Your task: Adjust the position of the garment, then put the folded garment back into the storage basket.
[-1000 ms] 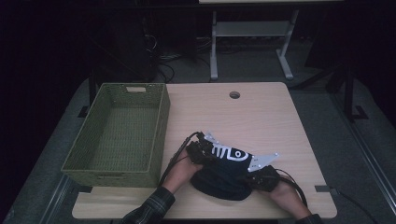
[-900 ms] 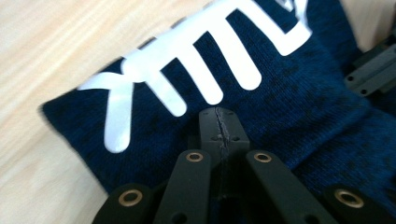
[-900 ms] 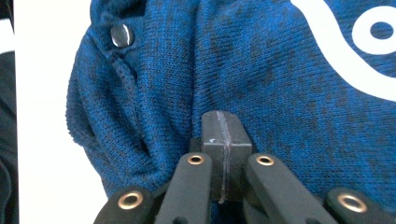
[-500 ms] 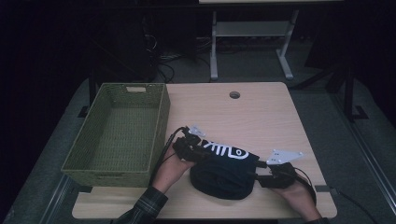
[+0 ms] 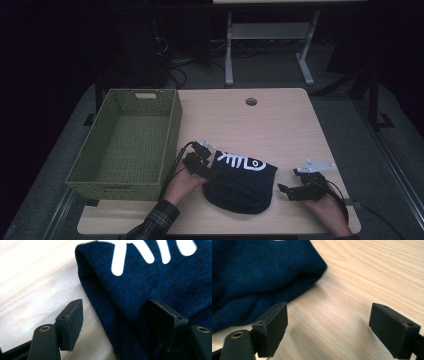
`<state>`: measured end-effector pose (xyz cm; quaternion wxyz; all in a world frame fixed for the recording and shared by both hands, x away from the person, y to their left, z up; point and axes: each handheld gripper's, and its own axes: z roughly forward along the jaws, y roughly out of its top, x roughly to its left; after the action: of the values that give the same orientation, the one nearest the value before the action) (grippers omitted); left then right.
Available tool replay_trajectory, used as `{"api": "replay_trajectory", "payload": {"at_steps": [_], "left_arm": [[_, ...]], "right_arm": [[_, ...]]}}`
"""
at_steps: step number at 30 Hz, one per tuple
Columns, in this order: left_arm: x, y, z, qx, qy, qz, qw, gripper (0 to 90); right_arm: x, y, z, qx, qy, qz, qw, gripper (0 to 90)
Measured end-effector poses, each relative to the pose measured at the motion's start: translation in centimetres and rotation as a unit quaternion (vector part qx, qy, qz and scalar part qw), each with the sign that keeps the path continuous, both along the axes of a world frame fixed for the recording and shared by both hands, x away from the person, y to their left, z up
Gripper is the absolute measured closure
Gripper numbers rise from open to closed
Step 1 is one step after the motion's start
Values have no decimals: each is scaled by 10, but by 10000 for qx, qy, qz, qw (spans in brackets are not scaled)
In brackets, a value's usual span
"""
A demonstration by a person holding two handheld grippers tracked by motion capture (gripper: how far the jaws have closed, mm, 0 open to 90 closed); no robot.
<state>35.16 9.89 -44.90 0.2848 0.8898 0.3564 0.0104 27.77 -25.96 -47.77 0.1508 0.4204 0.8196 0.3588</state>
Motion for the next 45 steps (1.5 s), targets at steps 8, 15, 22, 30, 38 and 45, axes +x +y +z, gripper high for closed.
{"api": "replay_trajectory", "payload": {"at_steps": [8, 15, 22, 30, 38, 45], "left_arm": [[-1, -1, -3, -122, 32, -167, 9998, 418], [-1, 0, -3, -256, 127, -282, 9992, 530], [-1, -1, -5, -430, 272, -312, 9982, 666], [-2, -4, -2, -383, 199, -395, 9983, 757], [-2, -1, 10, -587, 294, -376, 9971, 774], [-5, 0, 26, -711, 307, -386, 9963, 775]], "right_arm": [[3, 0, -4, -92, -120, -58, 9999, 129], [5, -1, -4, -88, -108, -85, 9999, 126], [5, -1, -5, -89, -111, -71, 9999, 122], [6, -1, -5, -89, -108, -74, 9999, 122], [5, -1, -4, -83, -88, -122, 9999, 121], [5, -1, -4, -81, -80, -142, 9998, 121]]}}
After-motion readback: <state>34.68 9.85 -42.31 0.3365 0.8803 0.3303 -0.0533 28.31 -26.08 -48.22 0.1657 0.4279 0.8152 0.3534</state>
